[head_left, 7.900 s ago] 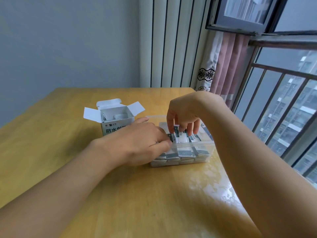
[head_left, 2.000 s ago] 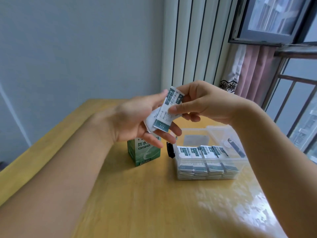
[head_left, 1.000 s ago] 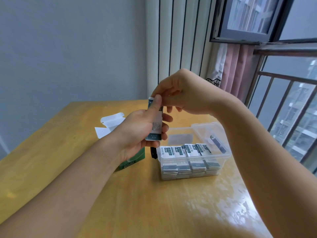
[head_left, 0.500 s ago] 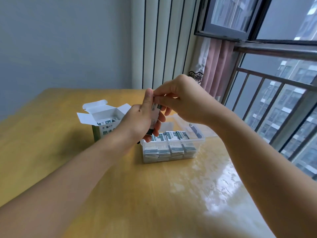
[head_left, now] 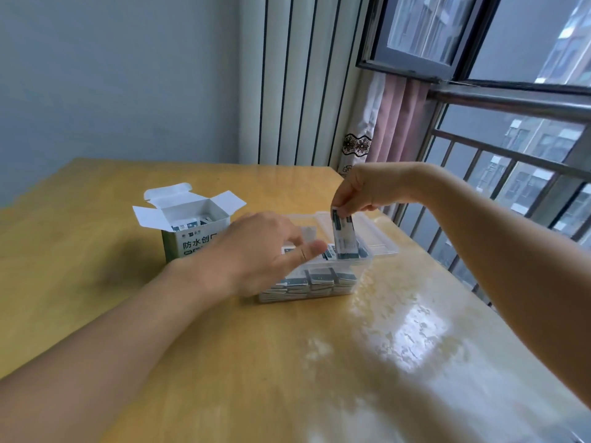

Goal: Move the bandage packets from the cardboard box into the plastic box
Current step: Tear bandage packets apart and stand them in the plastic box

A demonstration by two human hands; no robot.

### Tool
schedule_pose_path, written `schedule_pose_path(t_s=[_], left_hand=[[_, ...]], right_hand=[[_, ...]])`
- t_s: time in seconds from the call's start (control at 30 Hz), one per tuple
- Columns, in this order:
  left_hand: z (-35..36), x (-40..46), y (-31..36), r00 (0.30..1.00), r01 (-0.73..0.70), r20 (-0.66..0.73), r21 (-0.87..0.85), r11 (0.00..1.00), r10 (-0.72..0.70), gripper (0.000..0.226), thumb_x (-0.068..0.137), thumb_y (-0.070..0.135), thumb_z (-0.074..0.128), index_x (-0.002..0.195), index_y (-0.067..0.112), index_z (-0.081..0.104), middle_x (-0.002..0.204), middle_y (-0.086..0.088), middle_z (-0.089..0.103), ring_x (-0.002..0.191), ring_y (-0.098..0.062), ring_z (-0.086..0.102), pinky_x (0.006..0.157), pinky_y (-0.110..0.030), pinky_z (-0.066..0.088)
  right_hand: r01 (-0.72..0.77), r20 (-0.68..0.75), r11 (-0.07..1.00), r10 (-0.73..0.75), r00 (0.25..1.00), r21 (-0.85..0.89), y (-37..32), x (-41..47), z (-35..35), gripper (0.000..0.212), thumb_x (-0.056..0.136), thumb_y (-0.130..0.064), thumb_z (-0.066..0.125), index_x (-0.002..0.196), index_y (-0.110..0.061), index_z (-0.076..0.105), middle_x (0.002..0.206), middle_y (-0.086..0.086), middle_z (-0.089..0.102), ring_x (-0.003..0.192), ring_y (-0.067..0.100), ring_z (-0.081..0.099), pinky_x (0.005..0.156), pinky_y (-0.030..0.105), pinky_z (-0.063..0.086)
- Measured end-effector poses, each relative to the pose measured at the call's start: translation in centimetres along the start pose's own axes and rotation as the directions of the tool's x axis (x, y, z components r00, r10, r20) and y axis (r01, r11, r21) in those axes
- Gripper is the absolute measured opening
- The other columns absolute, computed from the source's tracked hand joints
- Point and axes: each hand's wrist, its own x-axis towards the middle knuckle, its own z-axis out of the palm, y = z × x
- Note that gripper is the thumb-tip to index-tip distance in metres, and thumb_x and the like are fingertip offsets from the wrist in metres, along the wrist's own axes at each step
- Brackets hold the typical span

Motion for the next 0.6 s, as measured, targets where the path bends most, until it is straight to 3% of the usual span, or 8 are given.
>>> schedule_pose_path(t_s=[0.1,0.27,0.37,0.47,0.6], left_hand=[[1.3,0.1,-0.1,0.997,-0.004,0.076,0.103,0.995,-0.003,0.096,0.079,0.089,0.0,0.102,0.03,0.073,0.104,0.01,0.069,0.102,-0.013,0.059,0.096,-0.042,0.047],[2.6,0.1,-0.5,0.992,-0.049,0.127,0.213,0.976,0.022,0.092,0.082,0.088,-0.002,0.079,0.025,0.066,0.081,0.007,0.064,0.086,-0.019,0.059,0.096,-0.041,0.043],[2.7,0.1,-0.6,0.991,-0.049,0.136,0.217,0.975,0.02,0.094,0.081,0.089,-0.002,0.085,0.026,0.068,0.085,0.009,0.066,0.09,-0.017,0.059,0.1,-0.04,0.041],[2.6,0.1,-0.4,0.99,-0.069,0.136,0.209,0.975,0.041,0.093,0.082,0.087,-0.003,0.09,0.028,0.069,0.092,0.011,0.068,0.094,-0.015,0.06,0.104,-0.039,0.037],[2.4,0.0,-0.2,0.988,-0.082,0.141,0.169,0.982,0.058,0.085,0.084,0.083,0.0,0.078,0.026,0.062,0.082,0.009,0.064,0.088,-0.014,0.059,0.106,-0.04,0.035]], right_hand=[[0.003,0.086,0.999,0.002,0.996,-0.05,0.2,1.2,1.5,0.011,0.089,-0.017,0.072,0.089,-0.027,0.077,0.073,-0.003,0.064,0.063,0.009,0.047,0.059,0.021,0.042],[0.024,0.039,0.989,-0.018,0.999,-0.146,0.4,1.3,2.8,0.012,0.088,-0.02,0.074,0.098,-0.028,0.077,0.081,-0.012,0.07,0.075,0.01,0.057,0.066,0.018,0.044],[0.045,-0.018,0.98,-0.05,0.999,-0.194,0.3,0.9,3.5,0.021,0.089,-0.021,0.073,0.109,-0.022,0.077,0.097,-0.008,0.074,0.09,0.012,0.064,0.074,0.019,0.048],[0.058,-0.057,0.972,-0.073,0.996,-0.23,0.3,0.6,4.2,0.023,0.09,-0.019,0.072,0.112,-0.021,0.077,0.103,-0.006,0.075,0.092,0.014,0.065,0.085,0.027,0.052],[0.075,-0.082,0.965,-0.098,0.992,-0.253,0.5,0.2,5.2,0.026,0.09,-0.016,0.071,0.116,-0.019,0.074,0.108,-0.004,0.074,0.09,0.01,0.064,0.081,0.021,0.049]])
